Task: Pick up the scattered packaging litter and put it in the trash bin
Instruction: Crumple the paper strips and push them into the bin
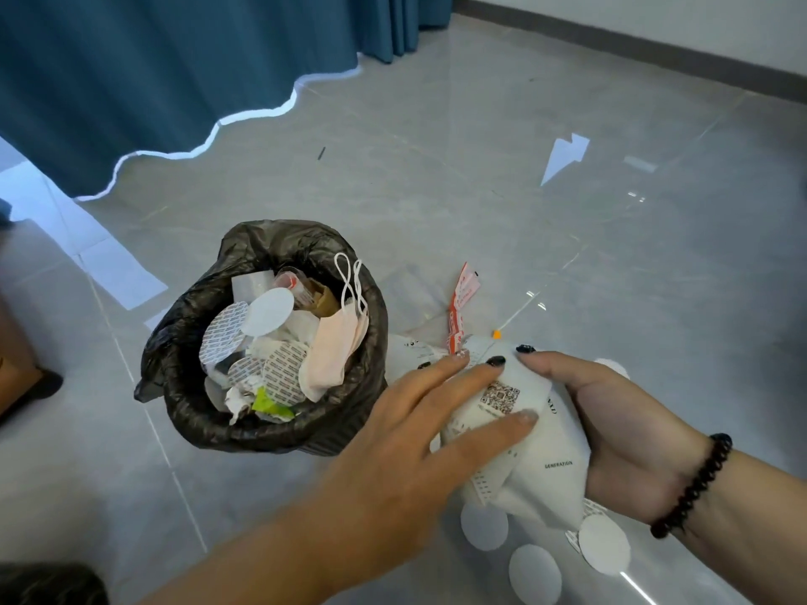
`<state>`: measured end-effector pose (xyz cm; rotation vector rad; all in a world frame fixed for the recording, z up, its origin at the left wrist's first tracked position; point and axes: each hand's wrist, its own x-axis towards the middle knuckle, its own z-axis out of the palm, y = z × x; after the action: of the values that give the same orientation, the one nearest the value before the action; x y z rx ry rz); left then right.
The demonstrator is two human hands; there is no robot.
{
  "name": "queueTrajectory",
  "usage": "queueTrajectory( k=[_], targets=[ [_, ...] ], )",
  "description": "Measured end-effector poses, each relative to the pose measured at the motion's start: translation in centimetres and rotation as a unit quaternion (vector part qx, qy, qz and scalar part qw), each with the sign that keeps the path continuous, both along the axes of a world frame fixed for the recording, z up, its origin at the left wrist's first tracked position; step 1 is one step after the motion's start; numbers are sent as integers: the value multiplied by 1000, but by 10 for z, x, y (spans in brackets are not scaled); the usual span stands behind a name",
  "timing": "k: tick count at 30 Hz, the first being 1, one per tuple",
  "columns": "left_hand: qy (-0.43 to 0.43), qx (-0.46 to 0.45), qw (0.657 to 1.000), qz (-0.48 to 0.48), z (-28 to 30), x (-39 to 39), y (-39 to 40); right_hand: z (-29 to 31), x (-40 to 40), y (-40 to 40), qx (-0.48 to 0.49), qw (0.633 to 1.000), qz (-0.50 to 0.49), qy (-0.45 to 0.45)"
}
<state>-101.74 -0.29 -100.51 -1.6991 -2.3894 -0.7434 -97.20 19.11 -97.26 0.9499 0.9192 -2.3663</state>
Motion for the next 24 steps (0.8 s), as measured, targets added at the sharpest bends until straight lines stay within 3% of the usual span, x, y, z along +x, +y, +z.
queueTrajectory(
  k=[4, 7, 10, 12, 14, 18, 21, 24],
  targets=[
    [5, -20, 1000, 5, -5, -12, -1, 4, 4, -1, -27, 1000, 3, 14],
    [-55, -38, 997, 29, -6, -17, 0, 0, 8, 2, -2, 1000, 18, 15],
    [-221, 19, 970, 97, -1, -16, 5, 0, 13, 6, 198, 975, 100, 19],
    [-347, 53, 925, 143, 6, -17, 9, 2, 14, 11, 334, 934, 117, 54],
    [-435, 65, 883, 165, 11, -19, 13, 5, 12, 21, 404, 905, 91, 96],
    [-553, 110, 812, 150, 17, -21, 18, 18, 9, 32, 339, 896, 169, 232],
    [-608, 154, 764, 153, 19, -21, 22, 17, 9, 36, 307, 895, 226, 232],
    [-628, 183, 739, 163, 19, -21, 22, 15, 11, 32, 260, 905, 236, 238]
  ],
)
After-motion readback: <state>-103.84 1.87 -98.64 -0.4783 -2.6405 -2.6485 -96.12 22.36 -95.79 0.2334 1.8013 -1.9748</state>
